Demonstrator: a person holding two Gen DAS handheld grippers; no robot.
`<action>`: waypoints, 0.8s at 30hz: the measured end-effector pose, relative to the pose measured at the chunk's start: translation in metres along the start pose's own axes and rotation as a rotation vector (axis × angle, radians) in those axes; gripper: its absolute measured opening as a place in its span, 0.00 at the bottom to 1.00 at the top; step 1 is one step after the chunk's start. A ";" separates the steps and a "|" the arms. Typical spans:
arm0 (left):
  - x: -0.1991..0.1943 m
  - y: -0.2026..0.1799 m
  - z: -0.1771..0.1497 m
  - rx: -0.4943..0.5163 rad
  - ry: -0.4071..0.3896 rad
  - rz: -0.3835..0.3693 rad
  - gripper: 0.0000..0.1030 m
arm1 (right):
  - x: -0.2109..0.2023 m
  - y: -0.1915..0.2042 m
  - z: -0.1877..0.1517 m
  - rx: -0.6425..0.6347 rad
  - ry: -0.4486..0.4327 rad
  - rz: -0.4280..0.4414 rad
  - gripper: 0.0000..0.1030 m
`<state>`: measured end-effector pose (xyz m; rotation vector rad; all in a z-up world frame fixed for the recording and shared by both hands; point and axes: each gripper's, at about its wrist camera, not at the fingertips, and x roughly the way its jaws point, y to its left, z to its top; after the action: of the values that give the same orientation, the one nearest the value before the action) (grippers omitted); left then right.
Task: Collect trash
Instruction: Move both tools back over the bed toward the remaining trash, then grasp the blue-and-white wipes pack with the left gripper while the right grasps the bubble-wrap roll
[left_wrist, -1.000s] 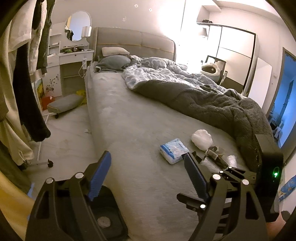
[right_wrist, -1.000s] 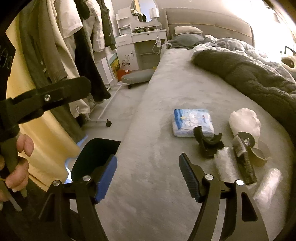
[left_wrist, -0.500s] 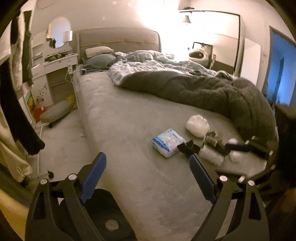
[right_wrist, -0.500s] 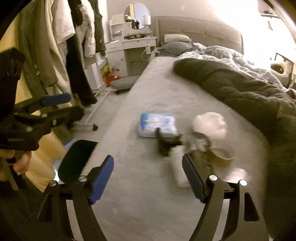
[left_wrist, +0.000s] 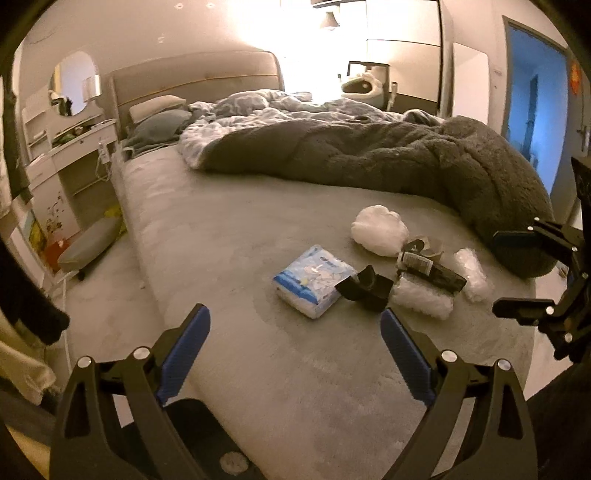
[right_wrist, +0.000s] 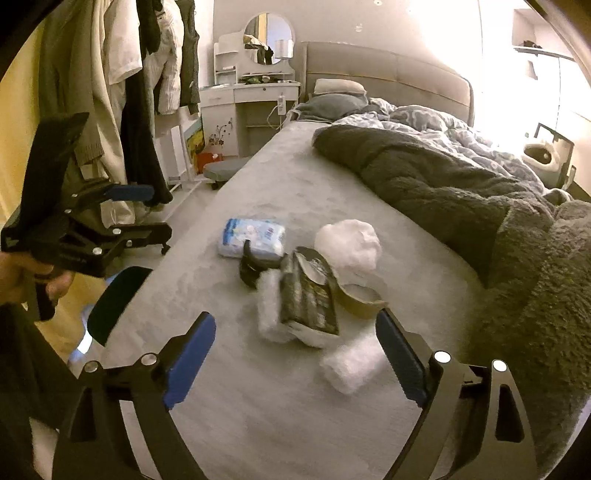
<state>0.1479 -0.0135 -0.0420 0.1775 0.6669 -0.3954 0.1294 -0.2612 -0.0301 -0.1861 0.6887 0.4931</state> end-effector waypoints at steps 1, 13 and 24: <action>0.002 -0.001 0.000 0.008 0.001 -0.003 0.92 | 0.000 -0.003 -0.002 0.002 0.003 -0.003 0.88; 0.026 -0.003 0.000 0.081 0.040 -0.044 0.92 | 0.010 -0.029 -0.006 -0.060 0.021 -0.006 0.91; 0.044 -0.006 -0.003 0.091 0.069 -0.054 0.92 | 0.018 -0.034 -0.010 -0.112 0.056 0.003 0.93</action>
<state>0.1752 -0.0311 -0.0727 0.2607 0.7228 -0.4736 0.1525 -0.2877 -0.0497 -0.3047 0.7169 0.5316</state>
